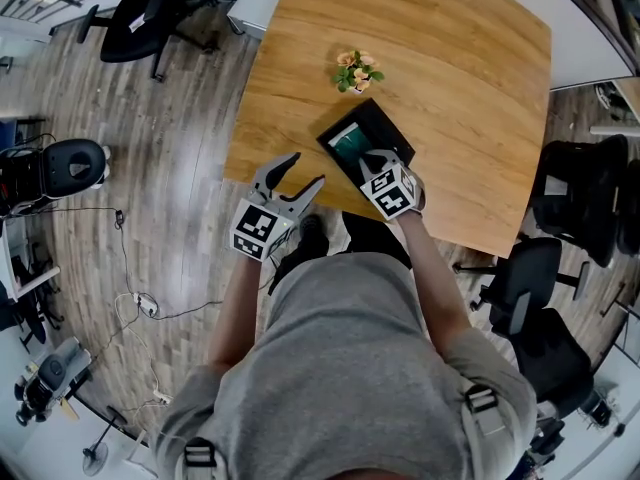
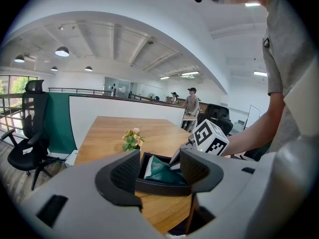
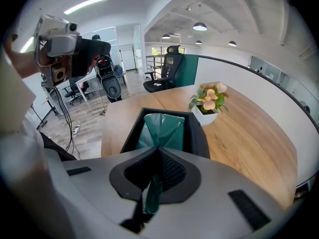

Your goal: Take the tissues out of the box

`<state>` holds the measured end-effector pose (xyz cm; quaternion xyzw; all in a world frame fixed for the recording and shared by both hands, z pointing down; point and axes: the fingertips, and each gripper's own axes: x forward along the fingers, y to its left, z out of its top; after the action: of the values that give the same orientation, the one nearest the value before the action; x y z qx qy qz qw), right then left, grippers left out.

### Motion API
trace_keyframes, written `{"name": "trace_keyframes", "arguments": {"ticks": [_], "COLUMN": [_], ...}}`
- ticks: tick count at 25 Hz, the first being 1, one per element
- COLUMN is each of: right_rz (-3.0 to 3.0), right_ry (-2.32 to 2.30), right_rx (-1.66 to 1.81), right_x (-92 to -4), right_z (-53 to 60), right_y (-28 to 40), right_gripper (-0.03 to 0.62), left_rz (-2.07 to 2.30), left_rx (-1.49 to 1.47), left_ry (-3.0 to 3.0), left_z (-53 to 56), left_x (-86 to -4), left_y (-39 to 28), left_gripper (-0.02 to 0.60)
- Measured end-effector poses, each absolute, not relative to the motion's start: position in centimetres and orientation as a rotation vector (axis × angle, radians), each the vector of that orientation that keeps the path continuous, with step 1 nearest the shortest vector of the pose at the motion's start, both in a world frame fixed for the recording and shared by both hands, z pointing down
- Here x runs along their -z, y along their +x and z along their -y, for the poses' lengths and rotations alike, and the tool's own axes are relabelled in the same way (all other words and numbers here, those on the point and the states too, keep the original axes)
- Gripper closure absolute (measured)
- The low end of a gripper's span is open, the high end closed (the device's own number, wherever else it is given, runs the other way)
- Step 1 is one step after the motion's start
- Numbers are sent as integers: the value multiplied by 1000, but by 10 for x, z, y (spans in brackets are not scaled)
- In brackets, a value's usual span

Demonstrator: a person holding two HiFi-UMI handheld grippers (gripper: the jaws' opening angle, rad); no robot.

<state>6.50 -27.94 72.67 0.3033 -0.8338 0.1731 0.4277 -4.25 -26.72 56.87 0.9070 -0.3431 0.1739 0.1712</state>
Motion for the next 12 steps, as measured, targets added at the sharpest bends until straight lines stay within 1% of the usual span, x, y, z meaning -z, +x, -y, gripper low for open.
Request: {"name": "trace_keyframes", "arguments": {"ticks": [12], "right_rz": [2102], "right_ry": [862], "right_rx": [-423], "right_x": [-703], "right_z": [283], "right_y": [73], "right_gripper": [580], "left_rz": [934], "left_rx": [-477], "left_ry": [2631], "left_z": [259], "left_x": [-557], "left_y": [-38], "left_gripper": [318]}}
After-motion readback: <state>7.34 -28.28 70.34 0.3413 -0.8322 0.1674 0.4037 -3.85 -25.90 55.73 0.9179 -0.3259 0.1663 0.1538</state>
